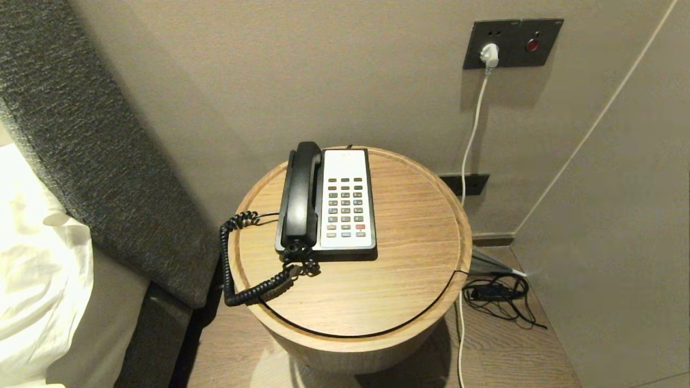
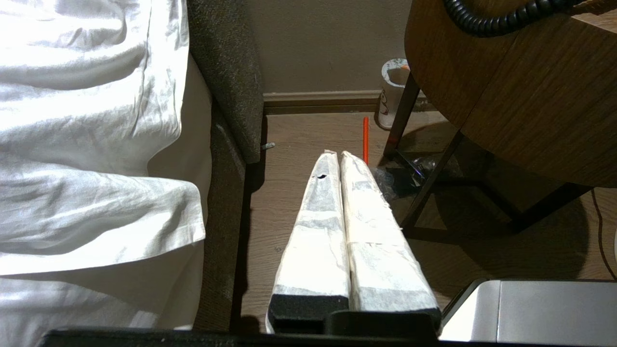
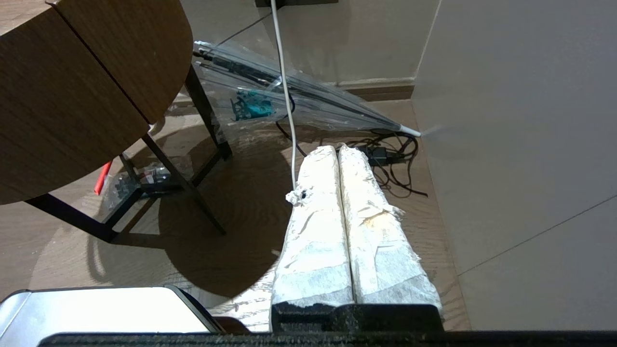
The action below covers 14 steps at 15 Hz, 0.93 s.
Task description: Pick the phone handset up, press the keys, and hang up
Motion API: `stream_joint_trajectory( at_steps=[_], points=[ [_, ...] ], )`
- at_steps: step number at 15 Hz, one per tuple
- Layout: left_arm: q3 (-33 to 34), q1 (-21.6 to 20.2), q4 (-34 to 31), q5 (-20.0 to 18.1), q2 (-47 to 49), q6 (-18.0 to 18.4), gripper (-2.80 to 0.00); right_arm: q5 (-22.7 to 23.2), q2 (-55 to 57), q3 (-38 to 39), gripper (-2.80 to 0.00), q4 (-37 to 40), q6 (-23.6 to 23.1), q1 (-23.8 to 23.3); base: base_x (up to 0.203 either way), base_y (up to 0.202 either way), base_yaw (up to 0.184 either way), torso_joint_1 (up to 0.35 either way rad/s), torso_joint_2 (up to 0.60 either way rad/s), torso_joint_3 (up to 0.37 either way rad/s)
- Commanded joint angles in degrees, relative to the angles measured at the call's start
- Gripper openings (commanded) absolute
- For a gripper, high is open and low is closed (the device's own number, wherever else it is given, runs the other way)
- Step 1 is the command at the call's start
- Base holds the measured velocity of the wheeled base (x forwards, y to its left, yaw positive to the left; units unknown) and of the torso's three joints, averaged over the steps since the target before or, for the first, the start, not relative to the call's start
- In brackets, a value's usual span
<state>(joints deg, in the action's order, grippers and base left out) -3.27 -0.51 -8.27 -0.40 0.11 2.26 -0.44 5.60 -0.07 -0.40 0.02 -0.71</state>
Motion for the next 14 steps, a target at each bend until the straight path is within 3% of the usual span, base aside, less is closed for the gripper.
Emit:
stream_joint_trajectory(
  at_steps=[1, 14],
  points=[
    [0.02, -0.02, -0.06, -0.13, -0.02, 0.03, -2.8, 0.0, 0.12, 0.07, -2.8, 0.05, 0.15, 0.0, 0.0, 0.0, 0.0, 0.0, 0.0, 0.0],
    [0.19, -0.02, 0.62, 0.23, -0.02, -0.15, -2.8, 0.0, 0.12, -0.01, -2.8, -0.04, 0.15, 0.0, 0.0, 0.0, 0.0, 0.0, 0.0, 0.0]
  ],
)
